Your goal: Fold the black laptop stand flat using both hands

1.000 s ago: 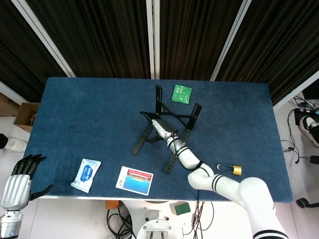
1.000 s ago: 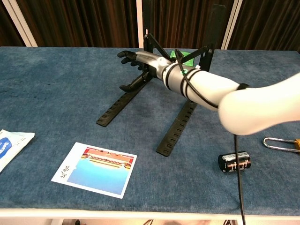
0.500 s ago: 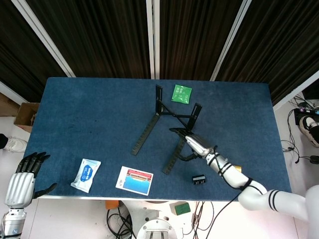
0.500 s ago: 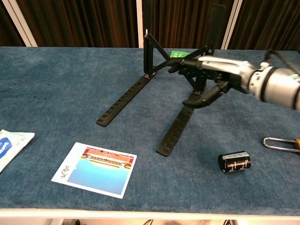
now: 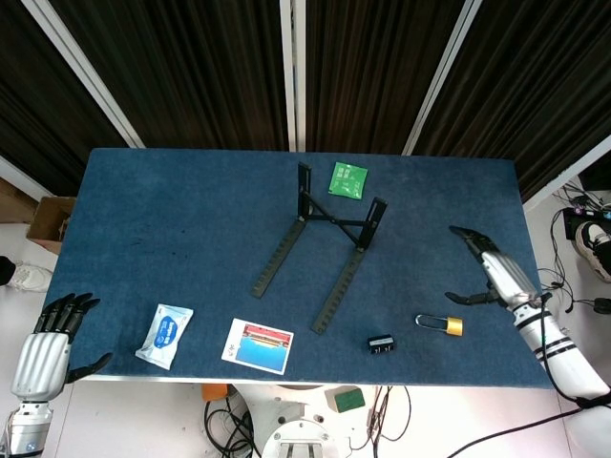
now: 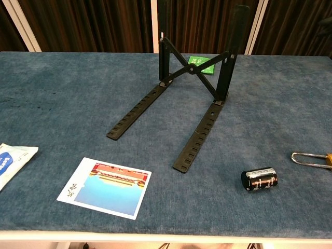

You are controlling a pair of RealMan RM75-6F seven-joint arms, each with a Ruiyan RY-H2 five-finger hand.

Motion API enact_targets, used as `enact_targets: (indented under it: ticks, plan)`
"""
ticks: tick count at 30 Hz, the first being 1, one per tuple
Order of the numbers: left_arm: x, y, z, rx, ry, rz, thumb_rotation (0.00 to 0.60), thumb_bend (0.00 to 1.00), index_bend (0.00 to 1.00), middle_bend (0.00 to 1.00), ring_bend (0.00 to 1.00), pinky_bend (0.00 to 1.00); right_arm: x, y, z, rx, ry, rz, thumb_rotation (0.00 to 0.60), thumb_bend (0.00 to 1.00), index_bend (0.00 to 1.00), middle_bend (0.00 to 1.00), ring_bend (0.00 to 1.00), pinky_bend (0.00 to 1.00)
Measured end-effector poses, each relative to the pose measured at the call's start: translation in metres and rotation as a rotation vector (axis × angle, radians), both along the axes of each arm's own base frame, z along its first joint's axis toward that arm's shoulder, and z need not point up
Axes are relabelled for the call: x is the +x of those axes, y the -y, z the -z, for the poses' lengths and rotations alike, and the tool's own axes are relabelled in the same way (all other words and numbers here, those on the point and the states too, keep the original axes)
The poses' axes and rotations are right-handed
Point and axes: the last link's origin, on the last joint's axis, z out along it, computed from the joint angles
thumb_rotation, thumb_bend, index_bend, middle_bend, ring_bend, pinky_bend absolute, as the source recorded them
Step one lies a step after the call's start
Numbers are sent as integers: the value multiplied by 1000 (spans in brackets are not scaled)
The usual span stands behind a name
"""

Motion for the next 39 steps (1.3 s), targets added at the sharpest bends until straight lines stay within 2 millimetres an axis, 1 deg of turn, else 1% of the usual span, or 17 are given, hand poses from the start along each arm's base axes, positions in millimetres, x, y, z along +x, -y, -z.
enact_targets:
  ticks: [1,3,5,10,12,14,18,22,27,31,35,38,39]
  plan:
    - [1,0,0,0,-1,2,600,39,201,155,89,132,0,7,-3,-25,8,14,600,9,0,76,0,0]
    - [3,-1,0,0,-3,6,600,39,201,155,89,132,5,19,-3,-53,33,9,600,4,0,52,0,0]
    - [5,-1,0,1,-4,10,600,39,202,155,89,132,13,35,5,-64,58,-13,600,0,0,21,0,0]
    - [8,2,-2,4,-12,3,600,39,202,155,89,132,36,71,44,-24,94,-48,600,0,0,0,0,0]
    - [8,3,-3,5,-16,-4,600,39,201,155,89,131,45,80,59,6,100,-59,600,0,0,0,0,0]
    - [7,4,-3,5,-17,-10,600,39,201,155,89,131,57,84,75,48,107,-81,600,0,0,0,0,0]
    - [7,4,-3,2,-19,-16,600,39,201,155,89,131,65,75,89,112,106,-131,600,0,0,0,0,0]
    - [8,3,-3,-3,-22,-10,600,39,201,155,89,131,70,52,100,194,154,-175,600,0,0,0,0,0]
    - [11,-3,-3,-11,-32,11,600,38,201,155,89,132,71,27,103,269,226,-215,600,0,0,2,0,0]
    - [15,-8,-6,-12,-53,34,600,39,201,155,89,131,68,8,102,301,236,-252,600,0,0,4,0,0]
    - [21,-19,-11,-19,-89,72,600,39,201,155,89,131,66,1,99,298,217,-272,600,4,0,14,0,0]
    - [30,-34,-13,-41,-106,121,600,39,201,155,89,132,66,-2,98,281,166,-300,600,31,0,28,0,0]
    - [34,-41,-12,-54,-110,143,600,39,201,155,89,132,66,-3,97,274,145,-312,600,41,0,35,0,0]
